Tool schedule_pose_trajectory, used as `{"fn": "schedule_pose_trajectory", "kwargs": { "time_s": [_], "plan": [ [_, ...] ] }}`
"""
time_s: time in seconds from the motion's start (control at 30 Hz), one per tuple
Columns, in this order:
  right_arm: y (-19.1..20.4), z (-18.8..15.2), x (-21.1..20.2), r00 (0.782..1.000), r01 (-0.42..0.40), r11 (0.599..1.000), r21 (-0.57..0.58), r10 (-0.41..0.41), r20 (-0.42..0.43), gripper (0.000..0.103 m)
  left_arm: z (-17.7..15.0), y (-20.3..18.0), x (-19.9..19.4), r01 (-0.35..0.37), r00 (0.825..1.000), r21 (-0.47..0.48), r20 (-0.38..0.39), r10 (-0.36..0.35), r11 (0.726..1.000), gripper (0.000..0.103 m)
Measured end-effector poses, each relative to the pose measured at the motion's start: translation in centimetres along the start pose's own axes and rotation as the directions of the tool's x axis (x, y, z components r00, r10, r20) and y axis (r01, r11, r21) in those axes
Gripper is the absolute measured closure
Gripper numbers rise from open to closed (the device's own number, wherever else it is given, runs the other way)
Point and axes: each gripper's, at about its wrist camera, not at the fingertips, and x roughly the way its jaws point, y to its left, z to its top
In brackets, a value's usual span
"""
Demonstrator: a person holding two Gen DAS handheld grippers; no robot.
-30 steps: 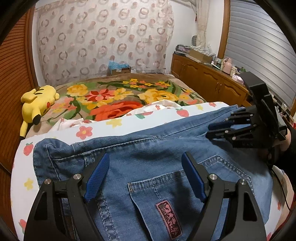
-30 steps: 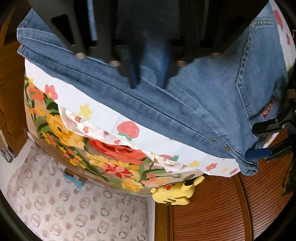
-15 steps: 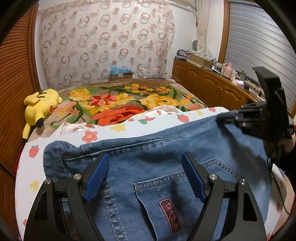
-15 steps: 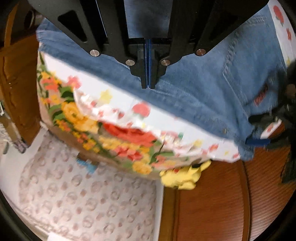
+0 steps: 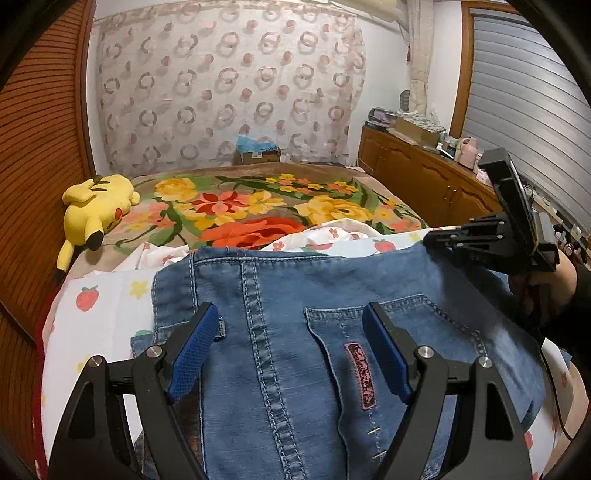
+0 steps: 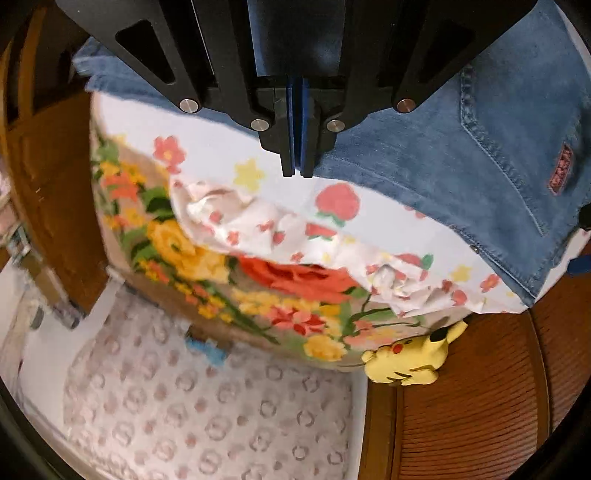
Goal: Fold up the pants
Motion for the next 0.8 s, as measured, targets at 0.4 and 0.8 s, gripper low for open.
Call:
{"fn": "schedule_pose_trajectory", "kwargs": {
  "time_s": [0.4,0.8],
  "plan": [
    [-4.2,-5.6,-7.7,0.996,-0.021,0.989,0.149,0.007,0.092,0.065,0.0,-1.1,-0.6,0.037,0.999,0.046,0.018,-0.038,0.998,0.022],
    [-7.3,-15.7,-12.1,0.989,0.125,0.935,0.333,-0.143,0.029,0.065,0.4,-3.3,-2.3,0.055,0.998,0.102,0.011,-0.056,0.993,0.022]
  ]
}}
